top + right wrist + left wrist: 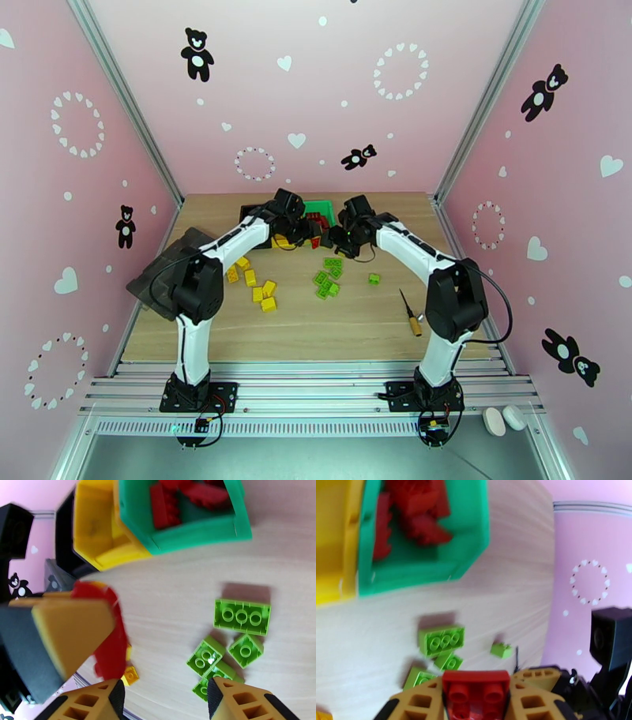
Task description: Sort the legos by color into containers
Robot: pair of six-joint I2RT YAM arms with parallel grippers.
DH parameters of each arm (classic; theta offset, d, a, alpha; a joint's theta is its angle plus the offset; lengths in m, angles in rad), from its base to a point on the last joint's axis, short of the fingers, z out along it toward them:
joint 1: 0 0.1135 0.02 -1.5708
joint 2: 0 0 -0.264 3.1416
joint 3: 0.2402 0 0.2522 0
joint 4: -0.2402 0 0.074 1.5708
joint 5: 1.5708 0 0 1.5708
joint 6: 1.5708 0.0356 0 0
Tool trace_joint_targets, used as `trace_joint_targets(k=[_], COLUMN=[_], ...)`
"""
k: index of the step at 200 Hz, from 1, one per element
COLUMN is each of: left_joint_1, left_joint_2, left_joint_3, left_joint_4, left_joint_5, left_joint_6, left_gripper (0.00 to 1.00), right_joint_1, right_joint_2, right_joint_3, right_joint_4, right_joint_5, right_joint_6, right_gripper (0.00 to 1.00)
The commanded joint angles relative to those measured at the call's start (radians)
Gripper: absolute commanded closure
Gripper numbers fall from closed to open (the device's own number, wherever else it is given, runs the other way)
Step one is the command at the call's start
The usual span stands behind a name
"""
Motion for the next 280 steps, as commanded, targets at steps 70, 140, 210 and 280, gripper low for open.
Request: trace_joint_targets(k=[70,140,210,280], left_joint_1=[0.028,0.068,0.034,0.019], left_joint_2=[0.360,0.467,0.213,-0.172], left_joint_3=[0.648,0.821,0.579,0.016], left_joint_4=[-0.234,-0.207,-0.258,-0.326], left_joint_5=[-0.043,-0.037,-0.138,-0.398], left_joint_6=[0.000,-0.029,0.114,0.182], left_gripper=[0.63,0.19,0.17,0.16], right_joint_1=[-0.087,-0.117,-0.098,0.028], right_joint_2=[-0.036,-0.100,-0.128,-0.163], right_joint_3=[0.014,-0.039,-0.077,-0.097], right_joint_4=[-0.085,-0.137,-0.132,-0.168], right_joint_5=[-0.040,-0.025,-0.022,0.066], right_joint_6=[-0.052,-0.092,-0.097,-0.107], right_gripper=[0.40,0.40,0.39,0.39])
